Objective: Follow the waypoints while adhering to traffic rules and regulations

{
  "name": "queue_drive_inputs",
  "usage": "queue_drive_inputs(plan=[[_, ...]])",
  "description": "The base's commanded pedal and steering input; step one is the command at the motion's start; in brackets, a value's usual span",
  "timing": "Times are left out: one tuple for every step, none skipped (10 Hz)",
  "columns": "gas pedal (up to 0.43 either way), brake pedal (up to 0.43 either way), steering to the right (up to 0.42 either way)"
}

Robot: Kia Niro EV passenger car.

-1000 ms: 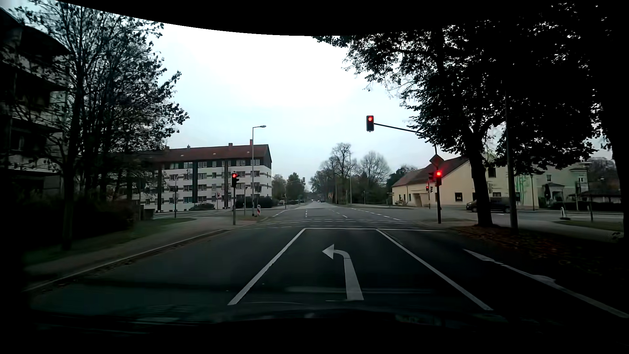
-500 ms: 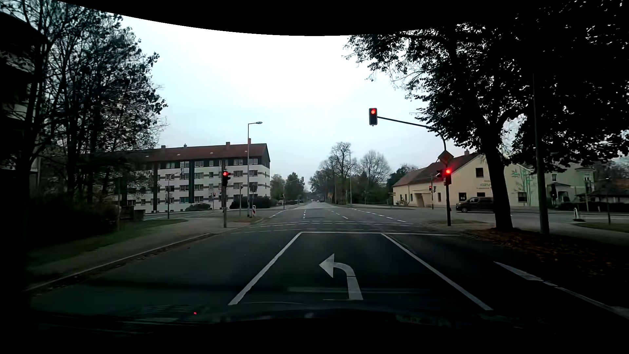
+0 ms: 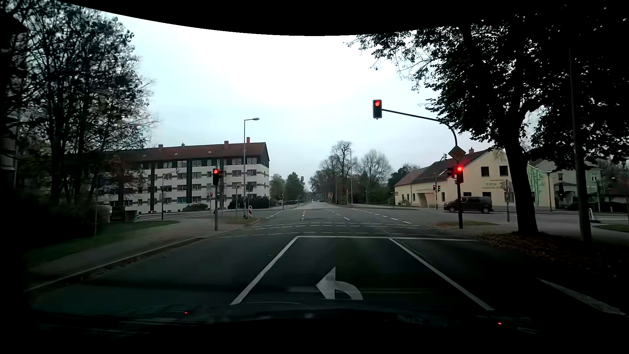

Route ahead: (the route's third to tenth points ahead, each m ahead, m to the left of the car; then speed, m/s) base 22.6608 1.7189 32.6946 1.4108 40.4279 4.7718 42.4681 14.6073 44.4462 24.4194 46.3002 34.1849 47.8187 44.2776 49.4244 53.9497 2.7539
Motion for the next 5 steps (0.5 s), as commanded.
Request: queue_drive_inputs(plan=[[0.0,0.0,-0.008],[0.0,0.0,-0.008],[0.0,0.0,-0.008],[0.0,0.012,-0.008],[0.0,0.0,-0.007]])
